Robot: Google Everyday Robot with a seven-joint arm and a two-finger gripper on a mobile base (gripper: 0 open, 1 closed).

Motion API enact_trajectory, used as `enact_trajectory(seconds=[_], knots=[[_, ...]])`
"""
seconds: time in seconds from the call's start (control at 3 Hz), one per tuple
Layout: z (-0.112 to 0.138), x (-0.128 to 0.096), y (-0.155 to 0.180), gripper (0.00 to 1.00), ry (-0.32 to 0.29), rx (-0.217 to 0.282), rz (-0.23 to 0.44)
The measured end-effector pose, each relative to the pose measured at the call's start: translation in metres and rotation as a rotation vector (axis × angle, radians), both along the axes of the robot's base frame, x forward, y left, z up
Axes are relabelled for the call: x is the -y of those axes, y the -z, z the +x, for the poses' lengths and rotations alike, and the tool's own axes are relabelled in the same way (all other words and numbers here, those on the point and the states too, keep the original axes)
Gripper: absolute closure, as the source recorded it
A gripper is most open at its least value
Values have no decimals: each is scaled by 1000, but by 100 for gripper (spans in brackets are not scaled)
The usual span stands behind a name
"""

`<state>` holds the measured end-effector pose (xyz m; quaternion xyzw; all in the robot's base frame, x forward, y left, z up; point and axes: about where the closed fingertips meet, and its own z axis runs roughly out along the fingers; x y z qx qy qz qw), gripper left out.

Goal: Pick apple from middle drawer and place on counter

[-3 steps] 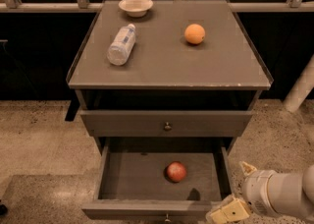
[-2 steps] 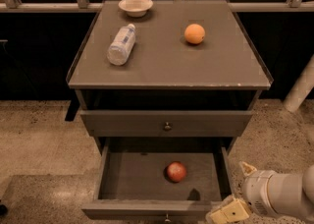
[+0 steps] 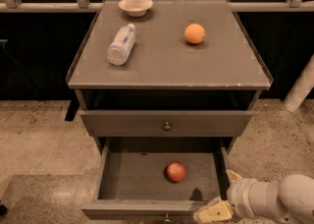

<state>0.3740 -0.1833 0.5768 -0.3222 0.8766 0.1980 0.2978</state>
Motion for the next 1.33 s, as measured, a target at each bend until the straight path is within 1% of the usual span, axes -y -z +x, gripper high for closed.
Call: enact_trajectory(seconds=[0.33, 0.67, 1.0, 1.33], knots=[[26, -16, 33, 0, 4, 38, 33], [52, -27, 53, 0, 11, 75, 56], [52, -28, 57, 0, 15, 71, 60], [49, -24, 58, 0, 53, 79, 54]])
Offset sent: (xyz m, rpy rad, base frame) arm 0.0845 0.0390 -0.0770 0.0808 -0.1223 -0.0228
